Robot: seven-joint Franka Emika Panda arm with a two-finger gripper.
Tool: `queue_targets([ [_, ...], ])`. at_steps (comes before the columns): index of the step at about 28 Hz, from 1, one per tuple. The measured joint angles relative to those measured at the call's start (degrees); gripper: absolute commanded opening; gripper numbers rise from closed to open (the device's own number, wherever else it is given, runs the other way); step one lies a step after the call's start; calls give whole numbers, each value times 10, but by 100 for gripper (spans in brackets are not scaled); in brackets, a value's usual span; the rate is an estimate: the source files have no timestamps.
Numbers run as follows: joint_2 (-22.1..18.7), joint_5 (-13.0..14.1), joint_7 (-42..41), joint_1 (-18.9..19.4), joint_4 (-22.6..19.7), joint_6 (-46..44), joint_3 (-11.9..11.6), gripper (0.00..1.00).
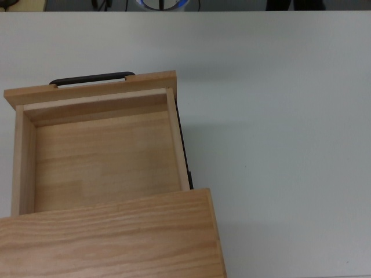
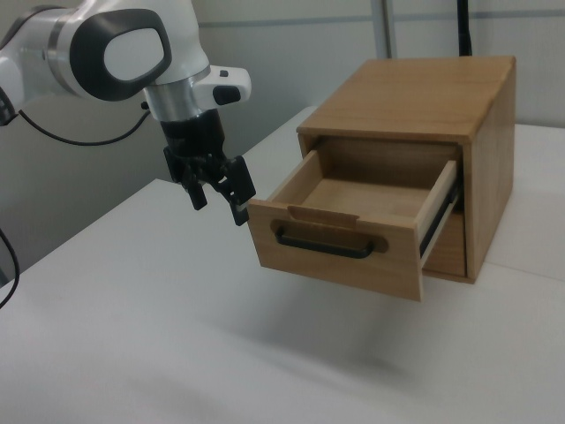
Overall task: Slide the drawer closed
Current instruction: 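Move the gripper down to the open drawer's black handle front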
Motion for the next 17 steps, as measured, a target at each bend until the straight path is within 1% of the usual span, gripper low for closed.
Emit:
queue_targets([
  [1, 0, 0, 0, -1, 0, 0, 0, 10],
  [2, 0, 0, 0, 0, 0, 0, 0, 0],
  [6, 0, 1, 0, 14, 0, 0, 7, 0],
  [10, 0, 1, 0, 25, 0, 0, 9, 0],
  [17, 0, 1, 0, 25, 0, 0, 9, 0],
])
